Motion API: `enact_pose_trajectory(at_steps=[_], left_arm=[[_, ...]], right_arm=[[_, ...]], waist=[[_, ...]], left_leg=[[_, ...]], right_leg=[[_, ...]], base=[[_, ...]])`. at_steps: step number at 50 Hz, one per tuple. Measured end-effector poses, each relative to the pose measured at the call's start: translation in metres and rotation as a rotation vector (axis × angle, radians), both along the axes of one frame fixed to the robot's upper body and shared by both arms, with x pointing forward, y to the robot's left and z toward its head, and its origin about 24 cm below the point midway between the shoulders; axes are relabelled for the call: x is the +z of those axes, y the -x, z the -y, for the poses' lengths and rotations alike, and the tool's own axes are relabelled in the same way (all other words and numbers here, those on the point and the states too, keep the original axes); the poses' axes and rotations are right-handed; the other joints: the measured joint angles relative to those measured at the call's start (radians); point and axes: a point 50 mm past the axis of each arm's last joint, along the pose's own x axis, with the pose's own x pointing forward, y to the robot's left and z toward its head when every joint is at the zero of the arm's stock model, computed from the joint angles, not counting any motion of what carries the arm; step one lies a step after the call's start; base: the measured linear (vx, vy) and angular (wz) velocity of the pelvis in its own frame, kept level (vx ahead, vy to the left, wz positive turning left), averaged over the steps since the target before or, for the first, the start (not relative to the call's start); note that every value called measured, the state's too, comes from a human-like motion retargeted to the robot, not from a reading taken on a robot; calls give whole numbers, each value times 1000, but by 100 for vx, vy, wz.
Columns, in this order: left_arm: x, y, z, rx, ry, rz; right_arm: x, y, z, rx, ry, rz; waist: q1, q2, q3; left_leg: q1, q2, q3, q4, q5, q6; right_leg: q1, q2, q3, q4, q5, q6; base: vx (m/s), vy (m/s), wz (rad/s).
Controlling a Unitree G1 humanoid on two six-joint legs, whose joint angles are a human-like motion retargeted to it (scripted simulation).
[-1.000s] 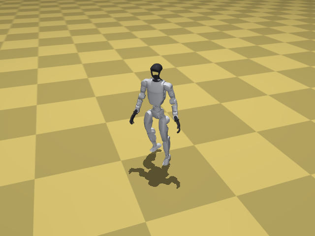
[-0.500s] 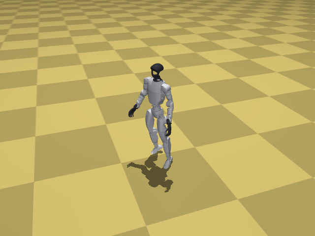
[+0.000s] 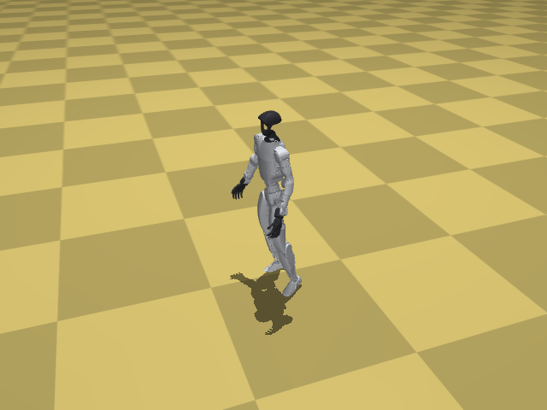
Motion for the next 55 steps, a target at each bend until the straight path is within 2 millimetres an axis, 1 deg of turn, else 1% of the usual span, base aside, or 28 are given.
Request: enact_pose_trajectory(at_steps=[5,8,10,12,14,16,18,21,23,25,28,31,35,38,41,45,48,50,55], left_arm=[[-3,2,11,-78,14,-15],[-6,3,17,-123,14,-41],[-9,5,19,-147,7,-73],[-13,8,20,-174,-5,-121],[-15,9,20,-211,-18,-167],[-17,7,19,-257,-34,-202],[-16,2,17,-307,-55,-218],[-10,-10,14,-363,-92,-198],[-5,-19,11,-380,-115,-167],[1,-28,7,-382,-136,-130],[11,-41,0,-375,-157,-81],[20,-54,-6,-374,-172,-46],[29,-69,-11,-391,-196,-19],[35,-79,-14,-411,-221,-8],[39,-88,-13,-423,-233,4],[41,-101,-3,-422,-211,41],[42,-111,12,-425,-163,86],[43,-118,23,-439,-128,118],[48,-133,49,-519,-74,176]], right_arm=[[7,-16,10,24,39,36],[14,-30,11,7,50,104],[17,-39,8,-1,47,147],[17,-45,1,18,35,172],[18,-53,-10,74,19,187],[19,-61,-22,172,4,197],[21,-70,-34,298,-1,209],[28,-83,-47,480,14,237],[32,-89,-51,556,30,258],[35,-93,-52,580,39,276],[36,-93,-50,536,35,288],[34,-89,-43,462,28,280],[29,-81,-34,381,25,246],[25,-73,-29,336,18,217],[20,-64,-25,291,6,189],[16,-52,-18,239,-9,158],[15,-45,-13,217,-12,139],[14,-42,-9,213,-9,127],[14,-36,-4,249,22,97]], waist=[[3,24,43],[-15,38,64],[-33,40,75],[-49,36,83],[-62,27,96],[-70,17,113],[-72,6,132],[-69,-8,157],[-66,-16,167],[-63,-16,171],[-60,-7,170],[-65,1,168],[-83,5,173],[-91,8,175],[-101,19,174],[-115,49,172],[-130,76,176],[-142,89,182],[-158,84,195]], left_leg=[[-9,-4,-274,2,-125,10],[8,10,-324,-26,-161,2],[20,16,-313,-51,-167,-5],[31,18,-286,-73,-165,-15],[42,14,-257,-98,-155,-29],[54,8,-230,-118,-146,-43],[64,-1,-202,-131,-143,-53],[72,-22,-154,-142,-148,-47],[73,-41,-120,-148,-154,-32],[72,-43,-86,-154,-154,-23],[67,-32,-41,-163,-144,-19],[62,-27,-9,-172,-132,-20],[67,-37,16,-179,-126,-25],[72,-31,35,-182,-118,-35],[76,-31,44,-179,-113,-37],[76,-28,42,-161,-110,-28],[72,-27,32,-136,-107,-4],[68,-29,24,-111,-101,24],[31,-33,-1,27,-69,133]], right_leg=[[20,34,54,-24,-54,0],[25,58,66,-36,-77,0],[22,68,72,-44,-84,0],[18,73,84,-56,-78,0],[13,75,103,-67,-66,0],[8,75,129,-79,-52,0],[1,70,155,-89,-44,0],[-18,42,152,-95,-49,0],[-39,9,99,-89,-59,0],[-59,-11,-3,-74,-69,-15],[-84,-22,-178,-52,-72,-39],[-101,-17,-273,-54,-62,-35],[-106,6,-261,-105,-21,0],[-106,36,-229,-152,34,0],[-99,43,-224,-176,69,0],[-89,36,-233,-175,64,0],[-82,22,-242,-157,41,0],[-75,6,-246,-142,25,0],[-54,-56,-245,-105,-10,-9]], base=[[-9,5,-77],[-10,6,-47],[-12,7,-34],[-12,9,-35],[-13,11,-41],[-14,12,-54],[-15,14,-70],[-15,19,-87],[-14,20,-93],[-11,10,-91],[-7,1,-80],[-3,-2,-54],[3,-8,-30],[6,-21,-27],[10,-17,-13],[14,-11,4],[16,-8,21],[17,-8,28],[16,-11,23]])
